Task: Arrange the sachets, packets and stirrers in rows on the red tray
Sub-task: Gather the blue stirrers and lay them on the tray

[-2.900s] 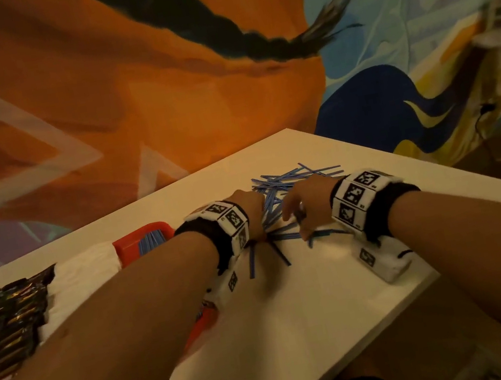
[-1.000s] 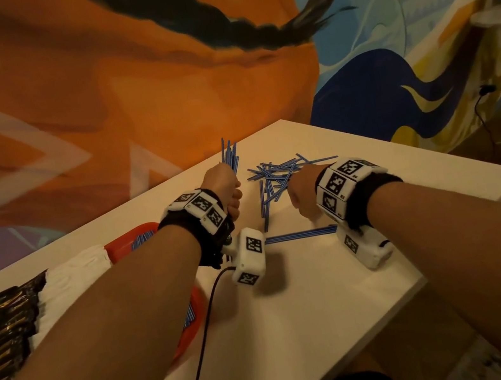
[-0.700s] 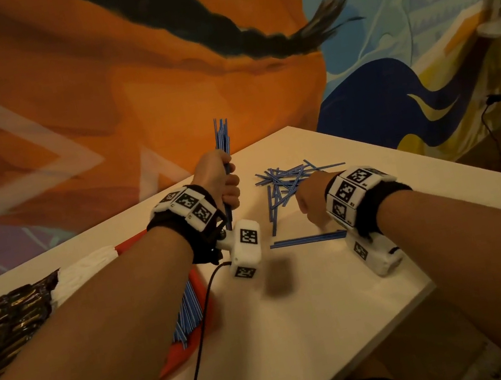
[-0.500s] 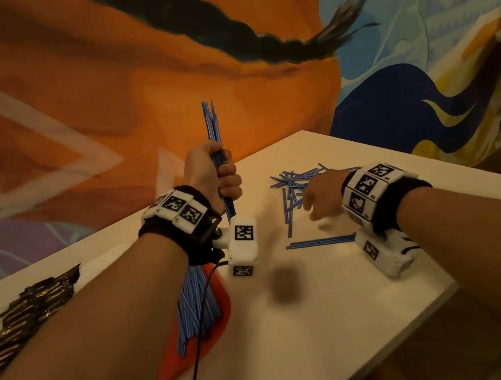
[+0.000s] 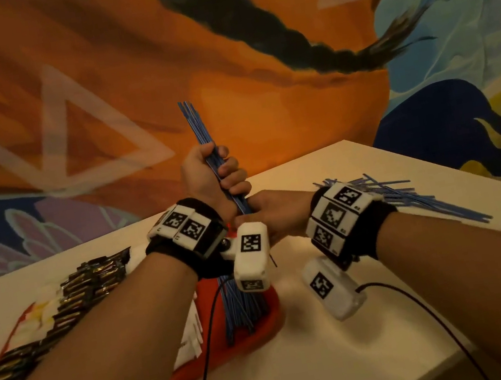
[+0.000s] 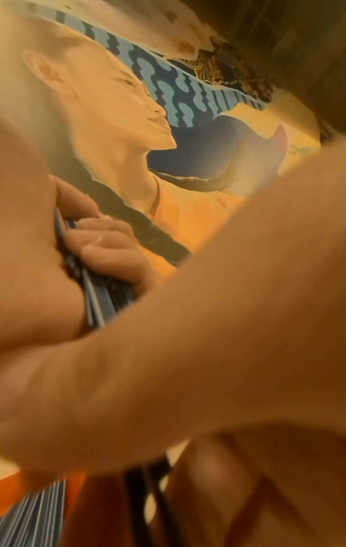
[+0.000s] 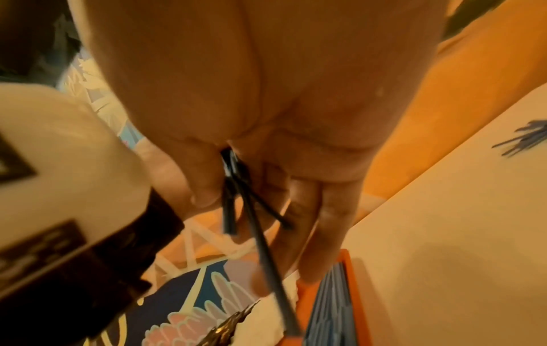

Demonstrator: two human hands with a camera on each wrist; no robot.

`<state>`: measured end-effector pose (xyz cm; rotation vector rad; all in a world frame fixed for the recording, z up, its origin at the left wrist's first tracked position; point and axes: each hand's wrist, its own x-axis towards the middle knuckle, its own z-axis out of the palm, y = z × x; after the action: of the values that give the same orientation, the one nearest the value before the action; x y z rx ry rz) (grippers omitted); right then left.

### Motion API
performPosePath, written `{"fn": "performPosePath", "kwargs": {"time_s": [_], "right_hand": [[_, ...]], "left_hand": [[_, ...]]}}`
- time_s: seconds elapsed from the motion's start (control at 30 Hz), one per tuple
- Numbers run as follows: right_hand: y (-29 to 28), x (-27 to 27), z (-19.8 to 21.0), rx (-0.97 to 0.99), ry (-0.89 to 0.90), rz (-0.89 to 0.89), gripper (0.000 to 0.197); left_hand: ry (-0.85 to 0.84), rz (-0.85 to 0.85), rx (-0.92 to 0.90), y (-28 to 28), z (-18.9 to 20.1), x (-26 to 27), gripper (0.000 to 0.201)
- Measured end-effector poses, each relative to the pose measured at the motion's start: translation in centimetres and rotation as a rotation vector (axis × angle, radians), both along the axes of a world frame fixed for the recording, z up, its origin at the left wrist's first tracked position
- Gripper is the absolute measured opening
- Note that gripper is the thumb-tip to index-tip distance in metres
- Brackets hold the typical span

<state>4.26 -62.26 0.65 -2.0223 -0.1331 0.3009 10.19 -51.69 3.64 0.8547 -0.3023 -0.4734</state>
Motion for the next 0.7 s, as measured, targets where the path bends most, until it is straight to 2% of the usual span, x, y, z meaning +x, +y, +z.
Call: {"fn": "performPosePath", "kwargs": {"time_s": [0.13, 0.2, 0.3, 0.4, 0.47, 0.57, 0.7], "right_hand": [[2.0, -0.7, 0.2, 0.094, 0.022, -0.016, 0.021], [3.1, -0.8, 0.3, 0.175, 0.039, -0.050, 0.026], [4.3, -0.5, 0.0, 0.348, 0.110, -0.074, 0.031], [5.5, -0.5, 0.2, 0.437, 0.196, -0.076, 0.026], [6.4, -0.8, 0.6, 0.452, 0.229, -0.073, 0.019], [7.4, -0.9, 0.6, 0.460, 0.193, -0.079, 0.020], [7.6, -1.0, 0.6, 0.308, 0.270, -0.043, 0.015]], "left_hand": [[-0.038, 0.057, -0.042, 1.8, 0.1, -0.1, 0.034], [-0.060, 0.086, -0.051, 2.8, 0.1, -0.2, 0.034], [-0.086, 0.133, -0.031, 4.3, 0.1, -0.4, 0.034], [-0.103, 0.178, -0.013, 5.5, 0.0, -0.7, 0.034], [-0.099, 0.209, -0.030, 6.2, 0.1, -0.8, 0.034], [-0.121, 0.255, -0.048, 7.1, 0.4, -0.9, 0.033], [-0.192, 0.301, -0.002, 8.3, 0.6, -0.7, 0.038]]}}
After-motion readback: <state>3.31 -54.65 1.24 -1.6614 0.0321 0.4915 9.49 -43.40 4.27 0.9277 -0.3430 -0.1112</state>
